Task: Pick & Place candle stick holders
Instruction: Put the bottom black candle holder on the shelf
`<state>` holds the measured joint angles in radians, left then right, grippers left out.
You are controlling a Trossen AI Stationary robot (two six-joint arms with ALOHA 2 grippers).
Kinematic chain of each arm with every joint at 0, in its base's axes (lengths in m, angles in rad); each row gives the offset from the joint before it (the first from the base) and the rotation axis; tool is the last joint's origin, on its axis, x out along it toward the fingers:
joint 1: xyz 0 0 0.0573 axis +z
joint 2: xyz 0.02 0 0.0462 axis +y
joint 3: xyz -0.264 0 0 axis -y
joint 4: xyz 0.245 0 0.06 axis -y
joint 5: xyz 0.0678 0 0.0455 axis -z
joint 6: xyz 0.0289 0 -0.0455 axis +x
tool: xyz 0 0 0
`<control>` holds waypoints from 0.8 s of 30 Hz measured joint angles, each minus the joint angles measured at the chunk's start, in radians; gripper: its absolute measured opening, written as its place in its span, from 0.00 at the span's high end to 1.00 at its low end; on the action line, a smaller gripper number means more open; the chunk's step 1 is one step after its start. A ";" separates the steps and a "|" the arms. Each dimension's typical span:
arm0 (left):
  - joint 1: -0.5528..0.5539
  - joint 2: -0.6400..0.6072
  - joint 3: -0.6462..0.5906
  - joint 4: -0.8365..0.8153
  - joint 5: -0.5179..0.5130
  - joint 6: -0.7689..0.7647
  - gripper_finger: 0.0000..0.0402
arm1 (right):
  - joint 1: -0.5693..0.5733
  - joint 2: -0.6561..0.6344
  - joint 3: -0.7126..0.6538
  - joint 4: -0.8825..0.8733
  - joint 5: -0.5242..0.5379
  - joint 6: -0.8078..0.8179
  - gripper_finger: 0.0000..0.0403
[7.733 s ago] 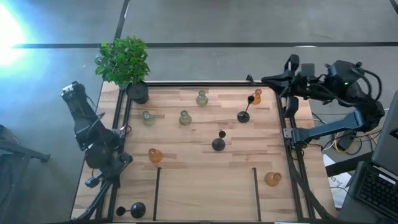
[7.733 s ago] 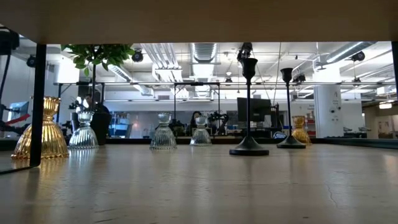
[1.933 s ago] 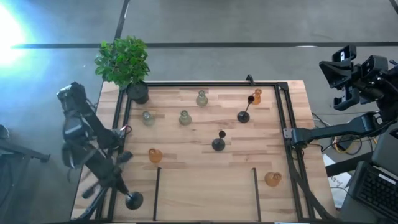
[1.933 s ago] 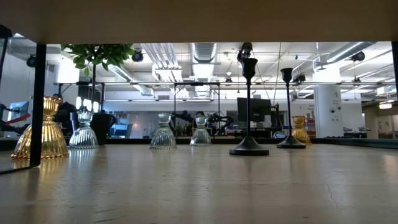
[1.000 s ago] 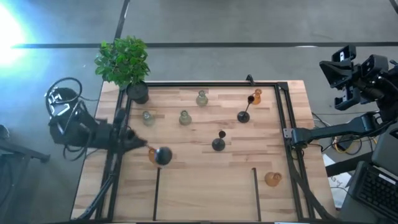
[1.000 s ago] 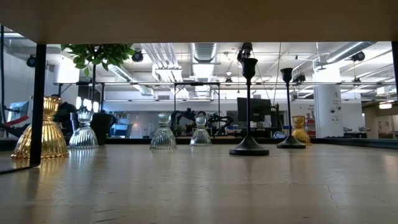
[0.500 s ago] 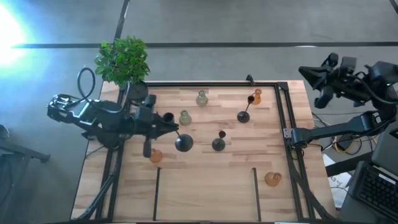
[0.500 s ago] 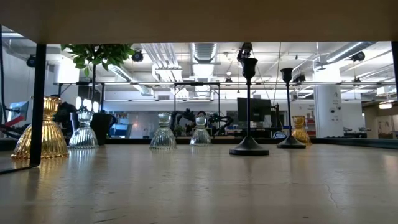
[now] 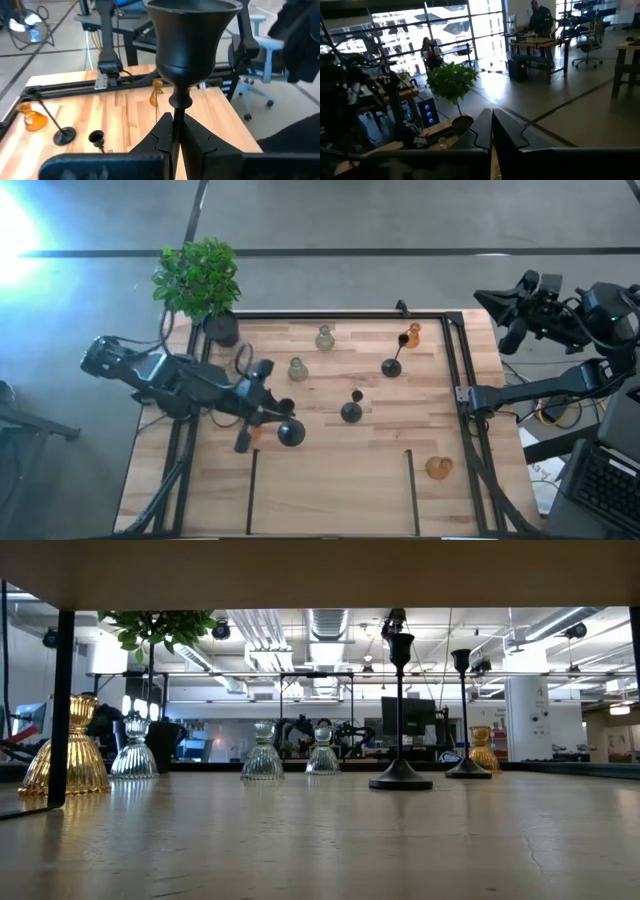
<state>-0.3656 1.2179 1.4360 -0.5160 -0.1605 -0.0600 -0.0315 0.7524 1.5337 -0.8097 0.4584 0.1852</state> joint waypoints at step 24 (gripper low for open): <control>-0.010 0.102 -0.107 0.183 0.324 0.188 0.96 | 0.000 -0.005 0.000 0.005 0.080 -0.009 0.98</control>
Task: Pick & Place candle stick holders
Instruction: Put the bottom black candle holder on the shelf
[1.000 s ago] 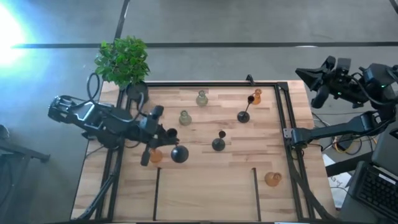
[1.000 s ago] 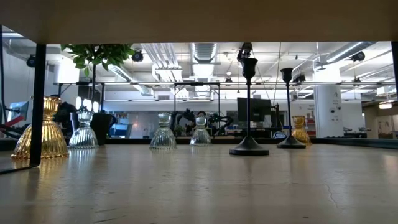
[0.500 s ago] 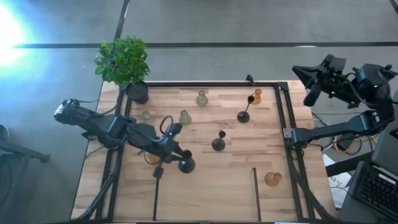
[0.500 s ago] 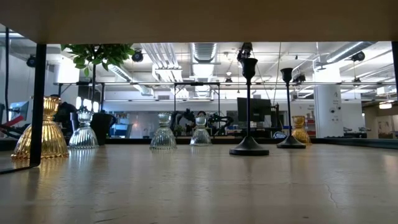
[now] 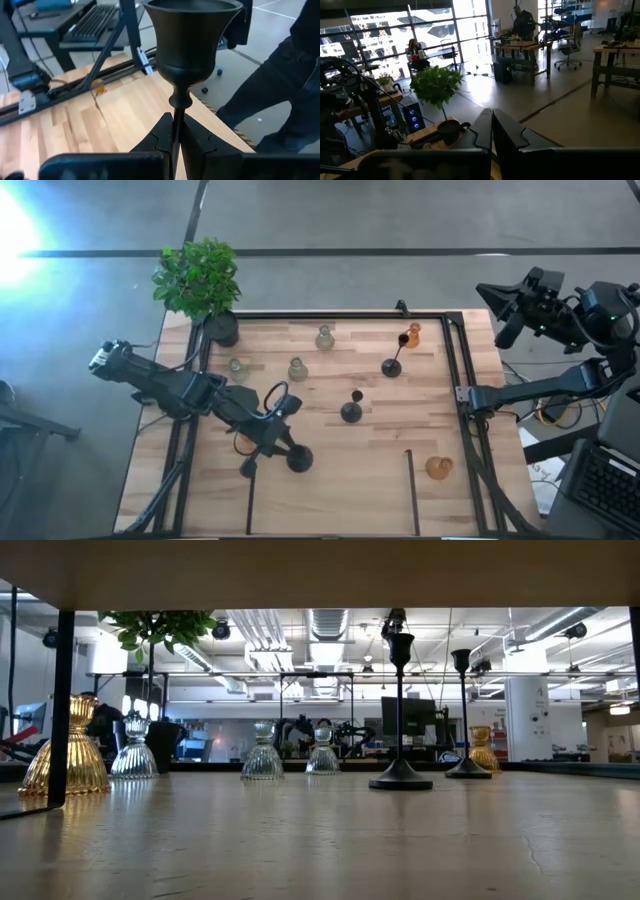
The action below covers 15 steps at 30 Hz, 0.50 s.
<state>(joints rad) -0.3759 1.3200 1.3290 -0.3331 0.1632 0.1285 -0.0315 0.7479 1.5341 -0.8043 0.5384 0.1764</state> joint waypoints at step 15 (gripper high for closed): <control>0.052 -0.020 -0.096 0.164 0.117 -0.051 0.96 | 0.000 0.000 0.000 0.000 -0.001 0.007 0.98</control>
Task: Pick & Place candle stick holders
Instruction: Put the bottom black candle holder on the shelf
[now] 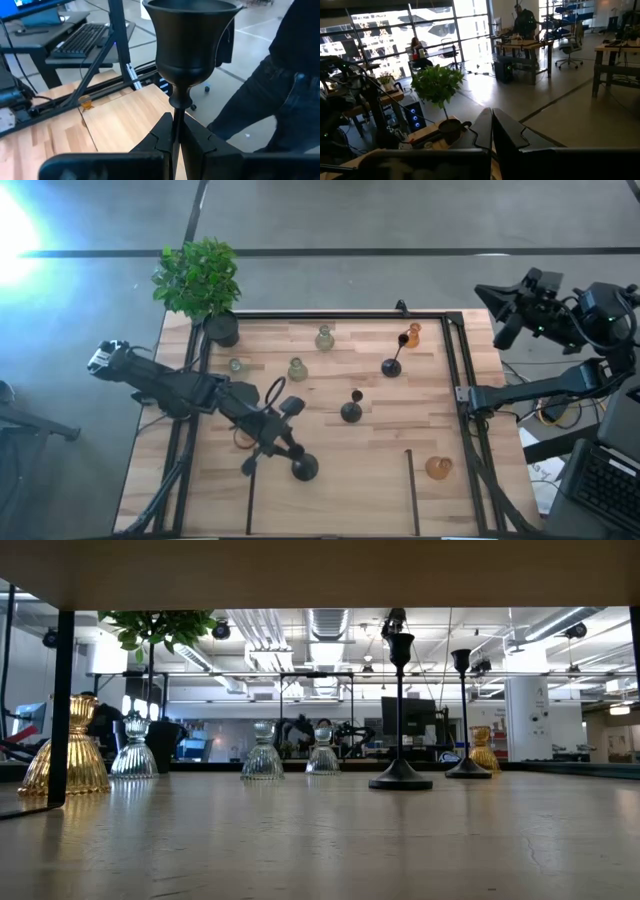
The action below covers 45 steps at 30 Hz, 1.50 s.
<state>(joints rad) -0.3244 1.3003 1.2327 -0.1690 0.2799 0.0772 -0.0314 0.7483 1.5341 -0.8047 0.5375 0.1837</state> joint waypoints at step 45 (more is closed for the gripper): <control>0.085 0.002 -0.109 0.116 0.153 -0.037 0.96 | 0.000 -0.002 0.000 0.000 0.015 -0.003 0.98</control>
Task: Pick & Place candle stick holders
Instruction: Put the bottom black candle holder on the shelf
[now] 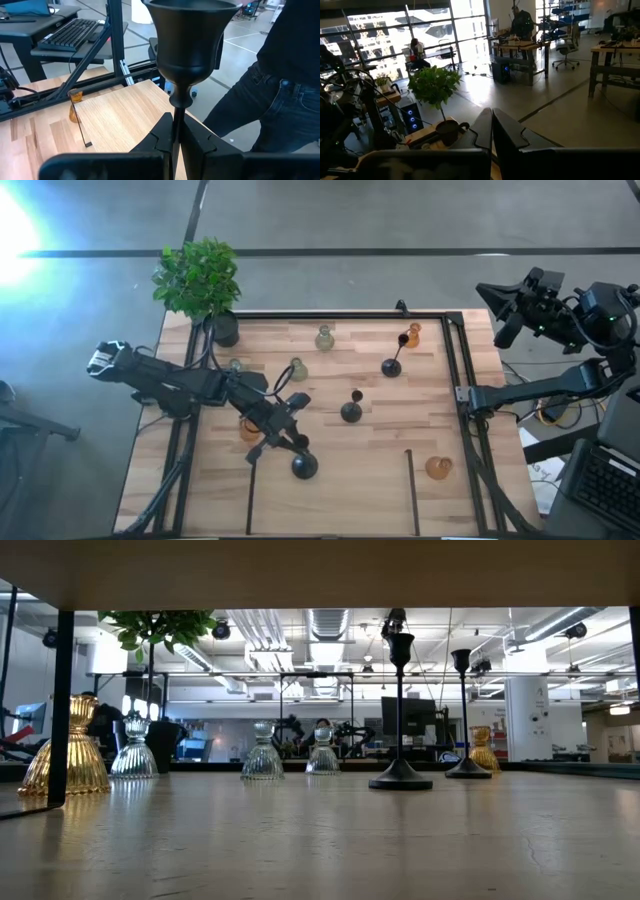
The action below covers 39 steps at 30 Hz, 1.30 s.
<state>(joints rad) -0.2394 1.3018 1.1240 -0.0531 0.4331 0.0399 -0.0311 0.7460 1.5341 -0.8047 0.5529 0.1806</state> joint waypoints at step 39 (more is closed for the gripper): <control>0.005 0.003 0.001 -0.025 -0.002 -0.095 0.75 | 0.000 -0.007 0.000 0.003 0.000 -0.016 0.98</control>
<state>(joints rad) -0.2345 1.3045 1.1252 -0.0780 0.4306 -0.0547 -0.0311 0.7387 1.5341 -0.8017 0.5526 0.1647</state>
